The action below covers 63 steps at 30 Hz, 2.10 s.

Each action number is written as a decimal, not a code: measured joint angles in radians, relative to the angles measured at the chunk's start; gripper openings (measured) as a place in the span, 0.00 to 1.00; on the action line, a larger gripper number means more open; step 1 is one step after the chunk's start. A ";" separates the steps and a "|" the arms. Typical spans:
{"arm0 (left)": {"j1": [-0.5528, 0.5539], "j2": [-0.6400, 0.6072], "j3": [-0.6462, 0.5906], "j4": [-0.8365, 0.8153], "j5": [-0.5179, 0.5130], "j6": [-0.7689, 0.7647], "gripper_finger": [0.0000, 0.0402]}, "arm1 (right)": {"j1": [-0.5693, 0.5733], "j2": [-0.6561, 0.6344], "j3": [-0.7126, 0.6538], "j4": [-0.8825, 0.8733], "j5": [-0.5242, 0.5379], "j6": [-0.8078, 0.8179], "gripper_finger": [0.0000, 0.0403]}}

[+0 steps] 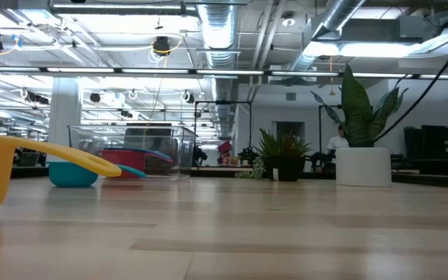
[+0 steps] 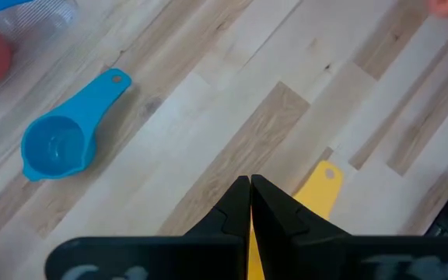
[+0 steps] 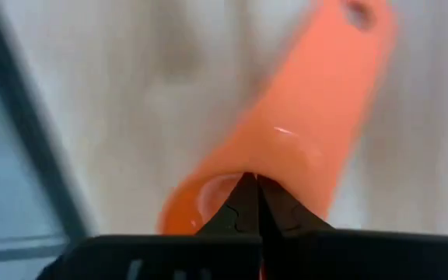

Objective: Nest measuring cups in basket
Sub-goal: Move the orange measuring cup to the center of the table, then move the dark blue measuring cup to the center of the table

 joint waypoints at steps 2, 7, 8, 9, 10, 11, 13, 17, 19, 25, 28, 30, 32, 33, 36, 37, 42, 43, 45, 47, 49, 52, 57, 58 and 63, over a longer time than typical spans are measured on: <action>0.000 0.000 0.000 0.000 0.000 -0.001 0.00 | -0.084 0.000 -0.002 0.002 0.032 -0.115 0.00; 0.000 0.000 0.000 0.000 -0.008 -0.006 0.00 | -0.333 0.000 -0.002 0.080 0.094 -0.333 0.00; 0.000 0.000 0.000 0.000 -0.008 -0.009 0.00 | -0.378 -0.002 -0.002 0.100 0.094 -0.356 0.00; 0.000 0.000 0.000 0.000 -0.008 -0.012 0.00 | -0.415 -0.010 -0.002 0.113 0.095 -0.370 0.00; 0.000 0.000 0.000 0.000 -0.008 -0.016 0.00 | -0.443 -0.024 -0.002 0.122 0.099 -0.381 0.00; 0.000 0.000 0.000 0.000 -0.009 -0.019 0.00 | -0.461 -0.039 0.002 0.128 0.099 -0.383 0.00; 0.000 0.000 0.000 0.001 -0.017 -0.026 0.00 | -0.466 -0.080 0.010 0.124 0.095 -0.385 0.01; -0.006 0.000 0.000 0.001 -0.041 -0.045 0.00 | -0.402 -0.188 0.010 0.079 0.123 -0.322 0.01; -0.006 0.000 0.000 0.001 -0.050 -0.045 0.00 | -0.345 -0.242 0.011 0.013 0.168 -0.244 0.01; -0.006 0.000 0.000 0.002 -0.052 -0.041 0.00 | -0.099 -0.328 0.011 -0.195 0.189 0.144 0.01; -0.006 0.000 0.000 0.002 -0.060 -0.039 0.00 | 0.031 -0.312 0.011 -0.230 0.186 0.351 0.01; -0.006 0.000 0.000 0.001 -0.072 -0.037 0.00 | 0.105 -0.284 0.011 -0.239 0.179 0.471 0.01; -0.006 0.000 0.000 0.002 -0.082 -0.037 0.00 | 0.164 -0.250 0.011 -0.254 0.158 0.583 0.01; -0.006 0.000 0.000 0.003 -0.085 -0.037 0.00 | 0.189 -0.234 0.011 -0.257 0.143 0.633 0.01; -0.006 0.000 0.000 0.005 -0.088 -0.017 0.00 | 0.241 -0.185 0.008 -0.273 0.111 0.749 0.01; -0.005 0.000 0.000 0.005 -0.088 -0.010 0.00 | 0.254 -0.173 0.002 -0.264 0.099 0.779 0.01; -0.005 0.000 0.000 0.004 -0.088 -0.007 0.00 | 0.279 -0.125 -0.017 -0.272 0.056 0.864 0.01; -0.005 0.000 0.000 0.004 -0.088 -0.007 0.00 | 0.281 -0.121 -0.020 -0.270 0.054 0.872 0.01; -0.005 0.000 0.000 0.004 -0.088 -0.007 0.00 | 0.284 -0.111 -0.033 -0.263 0.052 0.884 0.01; -0.005 0.000 0.000 0.004 -0.088 -0.007 0.00 | 0.284 -0.100 -0.053 -0.260 0.044 0.889 0.01; -0.005 0.000 0.000 0.004 -0.088 -0.007 0.00 | 0.280 -0.102 -0.081 -0.257 0.040 0.889 0.01; -0.005 0.000 0.000 0.004 -0.086 -0.007 0.00 | 0.248 -0.103 -0.132 -0.234 0.039 0.843 0.00; -0.006 0.000 0.000 0.004 -0.085 -0.011 0.00 | 0.135 -0.110 -0.211 -0.119 0.065 0.660 0.00; -0.005 0.000 0.000 0.004 -0.085 -0.013 0.00 | 0.104 -0.110 -0.215 -0.099 0.085 0.616 0.01; -0.005 0.000 0.000 0.004 -0.084 -0.016 0.00 | -0.110 -0.117 -0.214 -0.031 0.267 0.345 0.01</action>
